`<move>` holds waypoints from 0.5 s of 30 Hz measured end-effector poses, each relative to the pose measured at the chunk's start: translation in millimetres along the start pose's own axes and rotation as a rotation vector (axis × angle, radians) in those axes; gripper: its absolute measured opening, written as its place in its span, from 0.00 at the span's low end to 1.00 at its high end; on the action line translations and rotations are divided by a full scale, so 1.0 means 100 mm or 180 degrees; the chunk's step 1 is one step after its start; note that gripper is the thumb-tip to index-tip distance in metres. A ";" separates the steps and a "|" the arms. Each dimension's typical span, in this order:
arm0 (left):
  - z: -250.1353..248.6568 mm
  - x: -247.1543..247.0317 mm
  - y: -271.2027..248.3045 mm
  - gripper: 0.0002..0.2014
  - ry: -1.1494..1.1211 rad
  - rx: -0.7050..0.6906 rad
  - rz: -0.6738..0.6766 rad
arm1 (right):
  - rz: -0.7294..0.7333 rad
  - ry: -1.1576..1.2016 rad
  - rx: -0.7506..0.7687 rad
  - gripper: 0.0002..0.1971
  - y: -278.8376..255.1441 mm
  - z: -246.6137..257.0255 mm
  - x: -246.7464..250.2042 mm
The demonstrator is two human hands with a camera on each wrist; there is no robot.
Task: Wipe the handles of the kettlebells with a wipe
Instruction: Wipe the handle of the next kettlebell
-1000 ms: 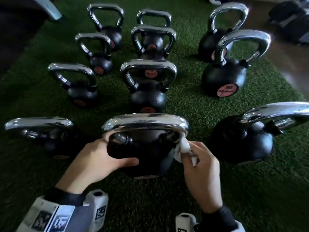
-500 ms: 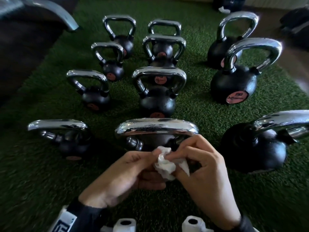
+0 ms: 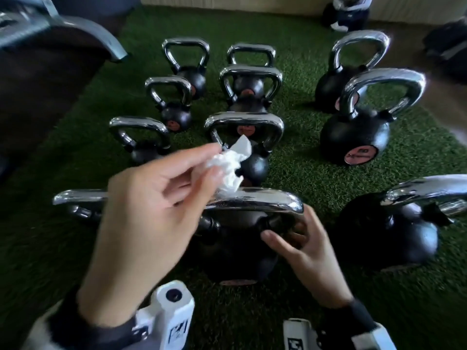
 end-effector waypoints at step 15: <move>0.25 -0.14 -0.13 0.12 0.0923 -0.0635 -0.0246 | -0.0350 -0.0100 0.0145 0.13 0.07 -0.18 -0.18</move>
Point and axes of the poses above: each hand's wrist, its own y-axis towards the middle knuckle, its own x-axis out of the back of the hand, z = x × y, the point moved 7 cm from there along y, towards the middle knuckle
